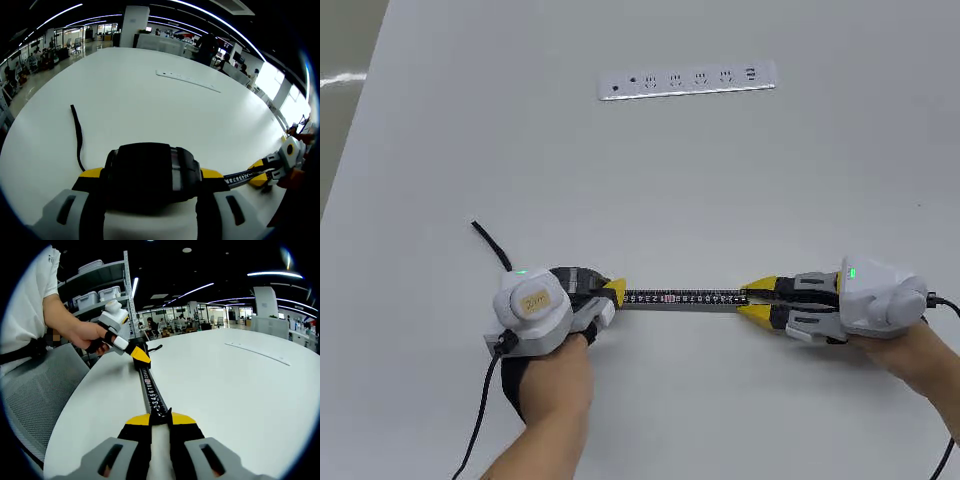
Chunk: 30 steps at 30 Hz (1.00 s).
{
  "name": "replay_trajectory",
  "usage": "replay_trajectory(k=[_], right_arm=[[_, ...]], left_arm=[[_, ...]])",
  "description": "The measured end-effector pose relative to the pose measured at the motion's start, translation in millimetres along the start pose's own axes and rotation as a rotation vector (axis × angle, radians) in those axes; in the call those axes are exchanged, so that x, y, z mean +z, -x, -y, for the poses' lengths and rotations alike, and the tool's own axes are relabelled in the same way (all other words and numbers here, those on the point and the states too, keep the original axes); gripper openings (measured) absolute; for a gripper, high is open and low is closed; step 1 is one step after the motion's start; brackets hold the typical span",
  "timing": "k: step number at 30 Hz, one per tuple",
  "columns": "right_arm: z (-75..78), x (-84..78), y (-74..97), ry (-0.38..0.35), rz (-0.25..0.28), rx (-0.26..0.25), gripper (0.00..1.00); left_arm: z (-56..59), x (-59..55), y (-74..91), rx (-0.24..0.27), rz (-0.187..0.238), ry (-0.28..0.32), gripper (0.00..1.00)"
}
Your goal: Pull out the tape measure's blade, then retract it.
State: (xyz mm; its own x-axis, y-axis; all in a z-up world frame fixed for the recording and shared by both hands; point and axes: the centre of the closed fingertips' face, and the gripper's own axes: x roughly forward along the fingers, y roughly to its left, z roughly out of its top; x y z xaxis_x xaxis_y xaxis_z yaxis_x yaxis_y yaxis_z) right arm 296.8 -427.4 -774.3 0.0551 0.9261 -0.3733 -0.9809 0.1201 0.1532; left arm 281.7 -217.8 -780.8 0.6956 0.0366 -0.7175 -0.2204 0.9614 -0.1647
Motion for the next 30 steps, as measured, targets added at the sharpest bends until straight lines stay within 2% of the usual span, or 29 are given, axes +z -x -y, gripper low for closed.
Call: replay_trajectory(k=[10,30], right_arm=[[-0.1,3.2,-17.0,0.008,0.002,0.023,0.11],[-1.1,4.4,-31.8,0.014,-0.005,0.042,0.11]], left_arm=[[-0.2,0.0,0.0,-0.001,-0.001,0.0,0.72],[0.3,0.2,-0.4,-0.004,-0.001,0.007,0.72]])
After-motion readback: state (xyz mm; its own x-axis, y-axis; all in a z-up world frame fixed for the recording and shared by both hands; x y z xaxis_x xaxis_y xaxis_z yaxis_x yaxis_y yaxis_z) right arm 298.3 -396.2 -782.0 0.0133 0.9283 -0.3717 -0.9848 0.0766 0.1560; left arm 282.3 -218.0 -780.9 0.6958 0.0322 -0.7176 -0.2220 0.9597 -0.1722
